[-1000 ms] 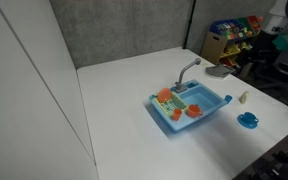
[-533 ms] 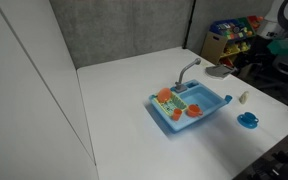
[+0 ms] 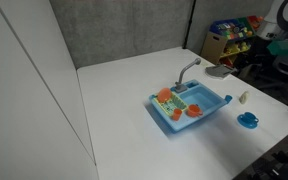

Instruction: Move the blue cup from the plate to inside the orange cup

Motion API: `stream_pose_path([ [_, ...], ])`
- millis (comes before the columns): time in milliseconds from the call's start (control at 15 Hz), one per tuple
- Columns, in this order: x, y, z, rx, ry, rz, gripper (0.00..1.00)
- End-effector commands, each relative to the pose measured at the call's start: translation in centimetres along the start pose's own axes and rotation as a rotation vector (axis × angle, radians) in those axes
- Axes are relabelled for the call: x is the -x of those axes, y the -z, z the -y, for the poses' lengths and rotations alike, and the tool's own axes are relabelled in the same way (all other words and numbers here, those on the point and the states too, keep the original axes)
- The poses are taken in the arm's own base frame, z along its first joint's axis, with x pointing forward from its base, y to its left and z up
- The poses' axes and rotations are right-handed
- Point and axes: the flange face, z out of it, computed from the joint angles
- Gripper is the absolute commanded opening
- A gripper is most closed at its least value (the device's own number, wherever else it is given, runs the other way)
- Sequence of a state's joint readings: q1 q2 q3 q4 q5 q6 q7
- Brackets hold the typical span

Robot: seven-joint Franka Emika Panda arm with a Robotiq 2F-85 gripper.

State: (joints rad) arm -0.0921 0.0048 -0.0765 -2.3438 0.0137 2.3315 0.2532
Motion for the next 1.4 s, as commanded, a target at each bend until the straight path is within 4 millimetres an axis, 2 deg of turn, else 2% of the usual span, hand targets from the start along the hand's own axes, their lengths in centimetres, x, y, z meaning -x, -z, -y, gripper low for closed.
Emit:
stream_pose_path([
  [0,-1.4,-0.9,-1.3,0.01,0.0,0.03,1.0],
  [800,-5.2,-5.8,-6.4,0.058,0.036,0.038,1.0],
  [1333,-6.7,-10.7,-8.9,0.115,0.072,0.006,1.0],
])
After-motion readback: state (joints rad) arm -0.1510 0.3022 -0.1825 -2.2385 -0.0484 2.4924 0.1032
